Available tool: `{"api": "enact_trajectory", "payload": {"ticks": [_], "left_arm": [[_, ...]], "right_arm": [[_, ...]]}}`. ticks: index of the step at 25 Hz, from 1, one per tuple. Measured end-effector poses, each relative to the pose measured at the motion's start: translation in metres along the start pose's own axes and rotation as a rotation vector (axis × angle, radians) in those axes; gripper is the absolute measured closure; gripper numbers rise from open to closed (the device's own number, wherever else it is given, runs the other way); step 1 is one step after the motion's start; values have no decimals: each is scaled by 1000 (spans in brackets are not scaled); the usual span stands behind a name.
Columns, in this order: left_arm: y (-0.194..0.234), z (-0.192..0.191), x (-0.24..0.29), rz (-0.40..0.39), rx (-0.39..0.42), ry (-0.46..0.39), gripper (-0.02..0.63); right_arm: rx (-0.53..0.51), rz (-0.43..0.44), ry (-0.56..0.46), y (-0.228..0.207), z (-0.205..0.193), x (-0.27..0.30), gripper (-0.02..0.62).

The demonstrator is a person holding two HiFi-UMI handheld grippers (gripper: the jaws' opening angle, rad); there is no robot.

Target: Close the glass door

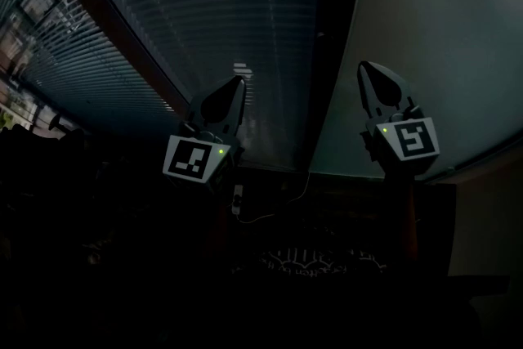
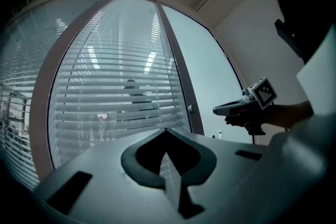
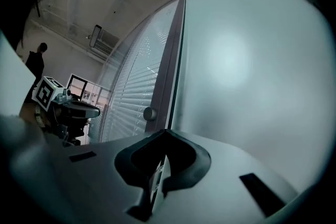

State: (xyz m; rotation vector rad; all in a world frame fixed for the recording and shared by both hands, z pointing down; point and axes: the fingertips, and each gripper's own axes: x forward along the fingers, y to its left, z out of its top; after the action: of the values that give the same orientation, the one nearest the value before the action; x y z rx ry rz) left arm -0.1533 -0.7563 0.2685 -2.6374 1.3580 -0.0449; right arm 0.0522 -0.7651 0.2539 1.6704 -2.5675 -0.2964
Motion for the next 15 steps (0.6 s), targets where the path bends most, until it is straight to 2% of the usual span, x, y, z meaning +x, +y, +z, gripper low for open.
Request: {"api": "enact_trajectory", "payload": {"ticks": [15], "left_arm": [[1, 0, -11, 17, -2, 1, 615]], "right_arm": [[-32, -10, 18, 7, -1, -3, 594]]}}
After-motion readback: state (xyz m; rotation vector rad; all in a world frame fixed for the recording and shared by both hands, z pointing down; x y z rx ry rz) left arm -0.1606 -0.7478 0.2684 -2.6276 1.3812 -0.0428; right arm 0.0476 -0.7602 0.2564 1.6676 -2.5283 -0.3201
